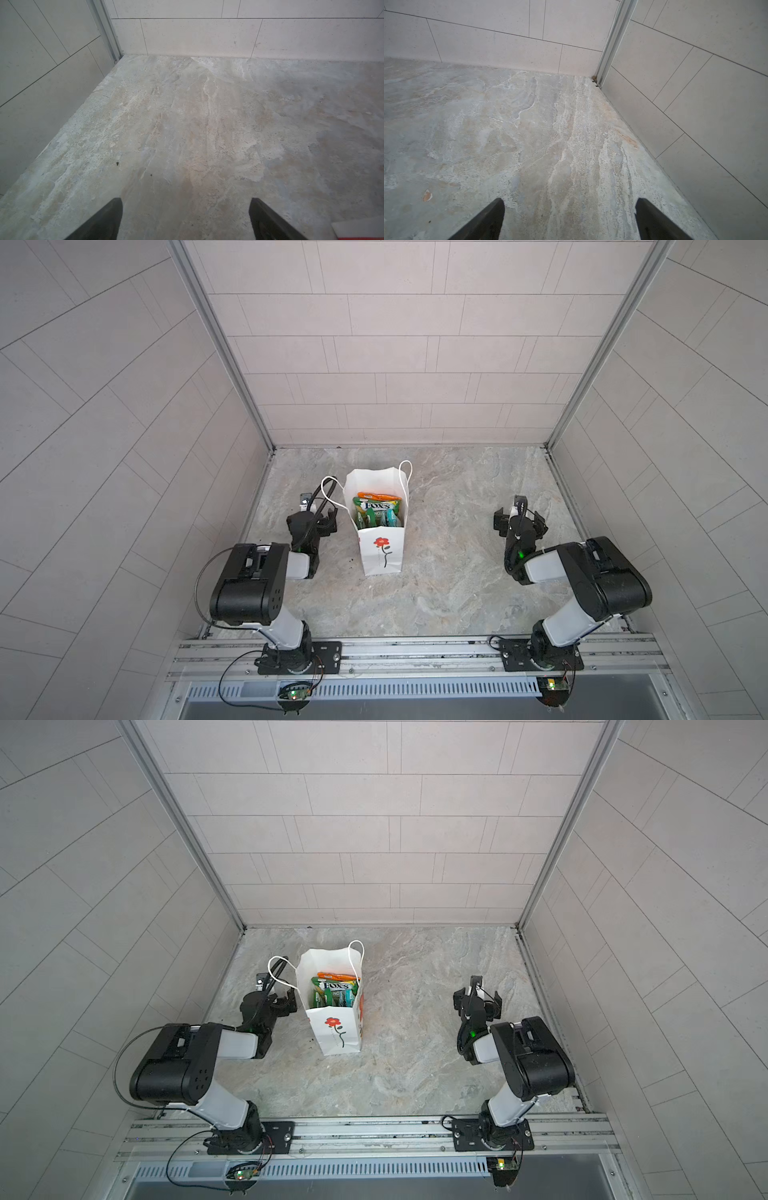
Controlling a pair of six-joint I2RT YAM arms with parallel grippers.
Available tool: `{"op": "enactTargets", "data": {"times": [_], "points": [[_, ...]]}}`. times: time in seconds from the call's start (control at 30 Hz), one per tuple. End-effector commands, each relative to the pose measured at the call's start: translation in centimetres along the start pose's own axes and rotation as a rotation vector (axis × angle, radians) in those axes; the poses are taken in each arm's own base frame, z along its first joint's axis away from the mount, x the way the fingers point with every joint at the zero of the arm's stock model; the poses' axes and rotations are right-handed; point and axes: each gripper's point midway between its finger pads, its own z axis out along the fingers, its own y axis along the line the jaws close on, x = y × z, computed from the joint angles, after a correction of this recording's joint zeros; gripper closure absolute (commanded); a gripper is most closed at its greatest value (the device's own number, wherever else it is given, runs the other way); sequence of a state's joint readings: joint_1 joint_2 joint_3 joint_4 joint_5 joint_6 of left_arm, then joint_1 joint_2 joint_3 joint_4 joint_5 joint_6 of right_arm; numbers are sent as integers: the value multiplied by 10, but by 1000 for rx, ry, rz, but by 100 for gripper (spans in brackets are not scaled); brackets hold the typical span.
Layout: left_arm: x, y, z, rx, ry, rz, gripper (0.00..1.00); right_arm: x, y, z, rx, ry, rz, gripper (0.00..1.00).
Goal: Take the snacks out of the paper bag
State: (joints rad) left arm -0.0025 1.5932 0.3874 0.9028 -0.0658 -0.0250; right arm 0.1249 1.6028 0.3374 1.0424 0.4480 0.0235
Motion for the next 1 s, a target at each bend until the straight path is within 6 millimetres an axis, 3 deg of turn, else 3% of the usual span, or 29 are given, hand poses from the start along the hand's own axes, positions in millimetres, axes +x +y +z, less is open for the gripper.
{"op": "enactTargets", "data": {"times": [0.0,0.67,0.77,0.97], "points": [[-11,-2,0,10,-28,10,0,-5,-1,0,3,-11,5,1],[-11,-2,0,8,-31,8,0,-5,-1,0,3,-11,6,1],[-19,17,-7,-94,-59,-38,0,-7,-4,-3,16,-25,10,1],[-30,67,-43,-376,-67,-155,0,-12,-1,-7,-5,-34,-1,1]]}}
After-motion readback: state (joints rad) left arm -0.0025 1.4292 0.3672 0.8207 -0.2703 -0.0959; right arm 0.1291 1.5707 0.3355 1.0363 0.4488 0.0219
